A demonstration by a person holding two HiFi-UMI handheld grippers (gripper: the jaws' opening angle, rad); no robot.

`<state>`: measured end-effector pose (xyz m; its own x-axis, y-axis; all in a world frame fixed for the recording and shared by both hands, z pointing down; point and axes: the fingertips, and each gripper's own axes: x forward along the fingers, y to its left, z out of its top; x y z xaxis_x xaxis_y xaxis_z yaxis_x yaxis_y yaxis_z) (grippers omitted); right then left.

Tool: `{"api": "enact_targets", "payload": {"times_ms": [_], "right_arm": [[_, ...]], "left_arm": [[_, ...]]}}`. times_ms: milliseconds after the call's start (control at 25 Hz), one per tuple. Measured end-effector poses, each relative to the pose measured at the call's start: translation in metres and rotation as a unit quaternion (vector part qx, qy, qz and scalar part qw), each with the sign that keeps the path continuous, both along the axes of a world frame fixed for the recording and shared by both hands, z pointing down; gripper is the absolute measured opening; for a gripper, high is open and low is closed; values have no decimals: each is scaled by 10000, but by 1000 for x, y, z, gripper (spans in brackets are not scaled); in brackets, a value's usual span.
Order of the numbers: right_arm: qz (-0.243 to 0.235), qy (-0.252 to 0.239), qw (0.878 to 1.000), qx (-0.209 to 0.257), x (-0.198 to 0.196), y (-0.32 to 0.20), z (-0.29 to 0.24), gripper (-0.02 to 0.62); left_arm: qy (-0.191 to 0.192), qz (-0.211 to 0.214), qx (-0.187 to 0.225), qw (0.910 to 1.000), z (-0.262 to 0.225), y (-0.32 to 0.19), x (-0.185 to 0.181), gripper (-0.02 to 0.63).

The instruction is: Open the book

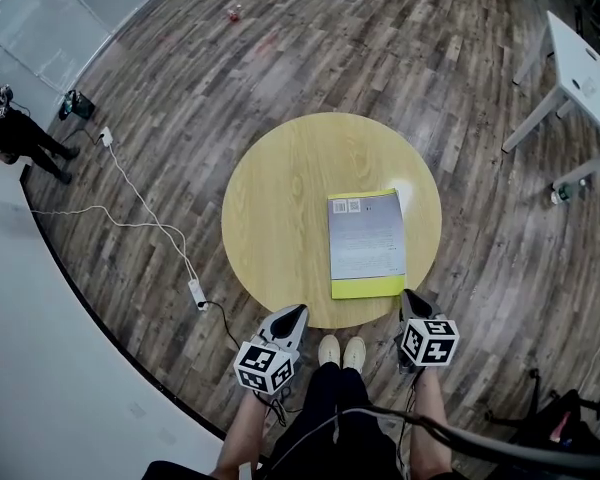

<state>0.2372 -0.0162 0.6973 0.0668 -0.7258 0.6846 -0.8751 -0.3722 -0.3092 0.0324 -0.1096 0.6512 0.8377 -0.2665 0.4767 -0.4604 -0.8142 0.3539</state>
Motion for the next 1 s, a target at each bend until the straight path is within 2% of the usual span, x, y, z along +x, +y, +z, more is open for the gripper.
{"api": "enact_targets", "payload": {"times_ms": [360, 1000], "right_arm": [[-569, 134, 9973, 438, -36, -29, -49, 3], [-2046, 157, 9762, 704, -134, -104, -84, 3]], "left_arm": [[236, -360, 359, 9984, -46, -12, -27, -2], [269, -1627, 636, 9842, -79, -35, -125, -2]]}}
